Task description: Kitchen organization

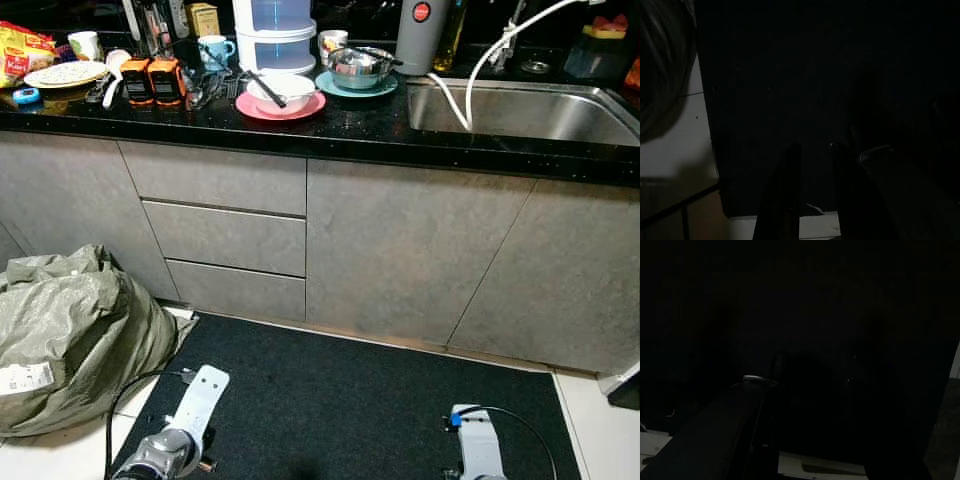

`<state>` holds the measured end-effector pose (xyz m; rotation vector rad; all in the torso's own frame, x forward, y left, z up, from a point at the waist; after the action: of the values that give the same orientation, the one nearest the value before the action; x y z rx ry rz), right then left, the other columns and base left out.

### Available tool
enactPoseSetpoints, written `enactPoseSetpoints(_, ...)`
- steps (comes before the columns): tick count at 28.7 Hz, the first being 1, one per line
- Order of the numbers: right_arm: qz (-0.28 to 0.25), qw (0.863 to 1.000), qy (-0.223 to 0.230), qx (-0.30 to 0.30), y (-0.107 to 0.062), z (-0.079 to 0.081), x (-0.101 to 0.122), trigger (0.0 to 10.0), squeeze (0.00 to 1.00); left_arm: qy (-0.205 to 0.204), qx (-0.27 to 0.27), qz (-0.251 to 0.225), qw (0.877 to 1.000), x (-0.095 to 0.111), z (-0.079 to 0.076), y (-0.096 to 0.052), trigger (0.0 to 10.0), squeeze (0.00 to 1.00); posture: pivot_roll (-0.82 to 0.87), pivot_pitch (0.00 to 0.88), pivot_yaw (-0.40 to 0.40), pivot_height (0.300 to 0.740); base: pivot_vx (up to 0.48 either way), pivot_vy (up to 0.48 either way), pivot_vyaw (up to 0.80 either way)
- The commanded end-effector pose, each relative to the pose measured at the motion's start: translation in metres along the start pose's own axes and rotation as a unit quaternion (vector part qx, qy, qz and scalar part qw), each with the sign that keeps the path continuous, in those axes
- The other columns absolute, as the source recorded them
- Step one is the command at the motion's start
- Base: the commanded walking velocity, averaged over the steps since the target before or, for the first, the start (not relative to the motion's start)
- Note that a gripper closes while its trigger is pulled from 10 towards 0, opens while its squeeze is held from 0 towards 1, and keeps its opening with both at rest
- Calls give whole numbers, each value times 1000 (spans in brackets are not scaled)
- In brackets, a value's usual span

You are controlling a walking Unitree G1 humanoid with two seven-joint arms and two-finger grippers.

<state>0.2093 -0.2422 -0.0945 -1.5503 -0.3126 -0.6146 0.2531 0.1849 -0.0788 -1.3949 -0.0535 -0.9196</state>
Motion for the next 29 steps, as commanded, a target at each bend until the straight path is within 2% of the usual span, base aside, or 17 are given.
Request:
enactPoseSetpoints(1,3,1000,1,0,0,0,-3,10000,0,-6,-5,15,1000,-8,-2,-1,10000,0,9,0,27,740,0,0,0)
enactPoseSetpoints(16,-3,1000,-5,5,0,1,2,10000,0,-8,-1,9,1000,-4,1,-1,10000,0,9,0,20,740,0,0,0)
enactPoseSetpoints(24,-11,1000,-10,21,0,5,4,10000,0,-24,9,6,1000,-5,4,-1,10000,0,25,15,21,740,0,0,0)
enactPoseSetpoints(29,-12,1000,-4,26,0,7,3,10000,0,-40,22,5,999,-7,7,-2,10000,0,29,29,18,740,0,0,800)
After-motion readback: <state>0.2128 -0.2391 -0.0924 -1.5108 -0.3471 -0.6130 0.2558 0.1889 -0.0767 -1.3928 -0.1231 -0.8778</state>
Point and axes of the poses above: a point about 5 cm out from each wrist's last joint towards the gripper, its own y axis pointing out of the wrist towards the gripper, its own x axis along the axis of the wrist's last joint, z = x × y, the point moved 3 cm from there along y, pointing out of the wrist towards the gripper, and after that the axes turned 11 degrees about y, right-handed, at the moved point
